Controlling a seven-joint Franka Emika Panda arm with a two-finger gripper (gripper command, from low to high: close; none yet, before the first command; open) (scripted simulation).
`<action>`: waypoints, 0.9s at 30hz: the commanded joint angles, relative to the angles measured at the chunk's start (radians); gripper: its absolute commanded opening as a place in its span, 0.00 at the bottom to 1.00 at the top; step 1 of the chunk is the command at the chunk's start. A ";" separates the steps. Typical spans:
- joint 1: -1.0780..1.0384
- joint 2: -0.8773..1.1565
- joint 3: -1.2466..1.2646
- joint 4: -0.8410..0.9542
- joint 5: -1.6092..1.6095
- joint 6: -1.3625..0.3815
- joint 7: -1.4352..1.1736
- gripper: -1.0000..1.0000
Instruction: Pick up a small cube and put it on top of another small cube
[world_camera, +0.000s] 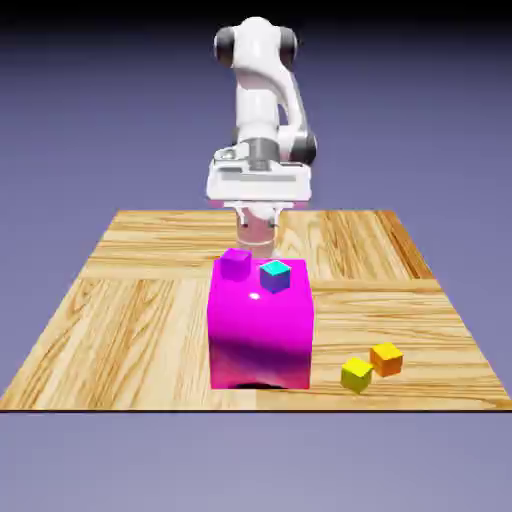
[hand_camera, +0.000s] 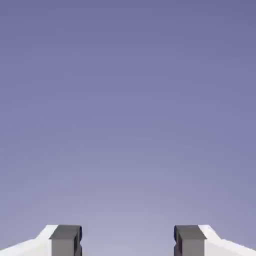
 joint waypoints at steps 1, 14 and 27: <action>0.013 0.036 0.004 0.019 -0.002 -0.013 -0.013 0.50; 0.181 0.507 0.057 0.260 -0.029 -0.189 -0.181 0.50; 0.316 0.929 0.083 0.456 -0.059 -0.263 -0.298 0.50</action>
